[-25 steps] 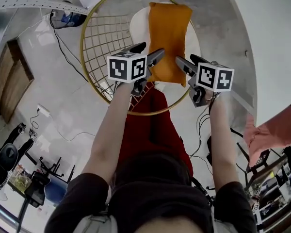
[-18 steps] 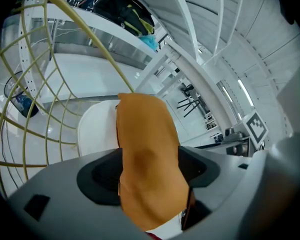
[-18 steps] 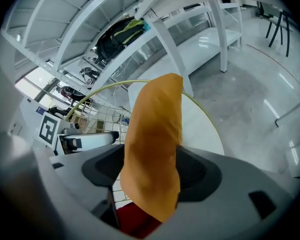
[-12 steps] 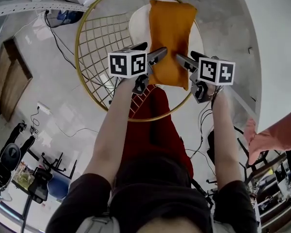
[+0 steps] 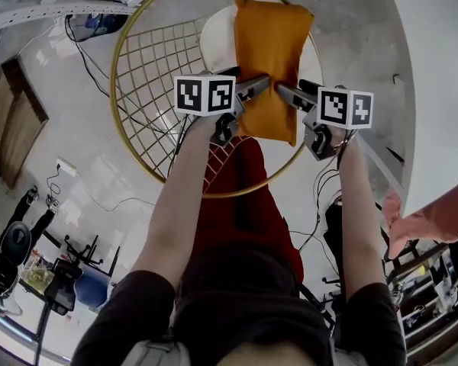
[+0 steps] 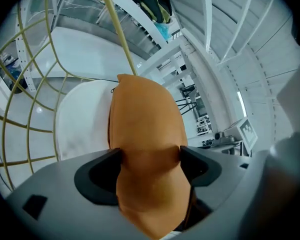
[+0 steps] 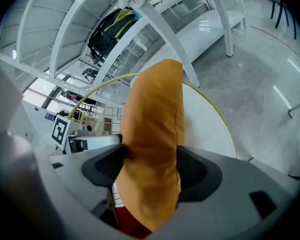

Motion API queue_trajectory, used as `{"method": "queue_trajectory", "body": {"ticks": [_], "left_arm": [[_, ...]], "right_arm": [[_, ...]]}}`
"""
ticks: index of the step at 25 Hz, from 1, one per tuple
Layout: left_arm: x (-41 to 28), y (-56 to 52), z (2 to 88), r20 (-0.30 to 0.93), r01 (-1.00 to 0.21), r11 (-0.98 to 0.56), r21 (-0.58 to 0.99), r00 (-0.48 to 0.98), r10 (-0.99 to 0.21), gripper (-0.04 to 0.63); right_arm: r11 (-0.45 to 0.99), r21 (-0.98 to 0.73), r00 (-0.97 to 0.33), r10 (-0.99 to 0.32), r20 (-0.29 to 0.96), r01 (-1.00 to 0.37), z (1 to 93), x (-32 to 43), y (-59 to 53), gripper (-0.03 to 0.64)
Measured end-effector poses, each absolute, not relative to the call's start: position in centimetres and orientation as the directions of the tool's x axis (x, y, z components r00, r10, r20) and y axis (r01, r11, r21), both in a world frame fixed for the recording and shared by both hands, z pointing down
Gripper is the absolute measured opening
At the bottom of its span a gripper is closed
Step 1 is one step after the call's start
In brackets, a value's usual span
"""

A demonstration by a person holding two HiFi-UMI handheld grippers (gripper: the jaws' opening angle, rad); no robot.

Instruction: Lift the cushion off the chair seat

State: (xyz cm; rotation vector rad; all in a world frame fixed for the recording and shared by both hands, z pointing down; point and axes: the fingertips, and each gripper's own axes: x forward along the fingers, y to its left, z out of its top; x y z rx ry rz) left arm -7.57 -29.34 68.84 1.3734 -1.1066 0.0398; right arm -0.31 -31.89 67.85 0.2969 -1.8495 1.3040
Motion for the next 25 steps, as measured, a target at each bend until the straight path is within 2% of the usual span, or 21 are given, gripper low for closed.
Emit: {"method": "queue_trajectory", "body": {"ticks": [10, 16, 21, 25], "left_arm": [[-7.3, -29.3, 70.0, 0.596, -0.563, 0.257, 0.786, 0.579, -0.556, 0.362], [-7.3, -29.9, 70.8, 0.582, -0.542, 0.259, 0.799, 0.59, -0.559, 0.357], [-7.0, -30.2, 70.3, 0.584, -0.557, 0.24, 0.795, 0.596, -0.55, 0.291], [-6.2, -29.8, 69.4, 0.599, -0.585, 0.228, 0.778, 0.582, -0.55, 0.263]], "right_arm": [[0.439, -0.707, -0.629, 0.336, 0.701, -0.554, 68.9, -1.4, -31.0, 0.308], [0.432, -0.709, -0.628, 0.339, 0.7, -0.558, 69.7, -1.8, -31.3, 0.307], [0.465, -0.676, -0.61, 0.31, 0.729, -0.571, 69.9, -1.7, -31.4, 0.306], [0.484, -0.659, -0.606, 0.288, 0.741, -0.575, 69.3, -1.0, -31.1, 0.305]]}}
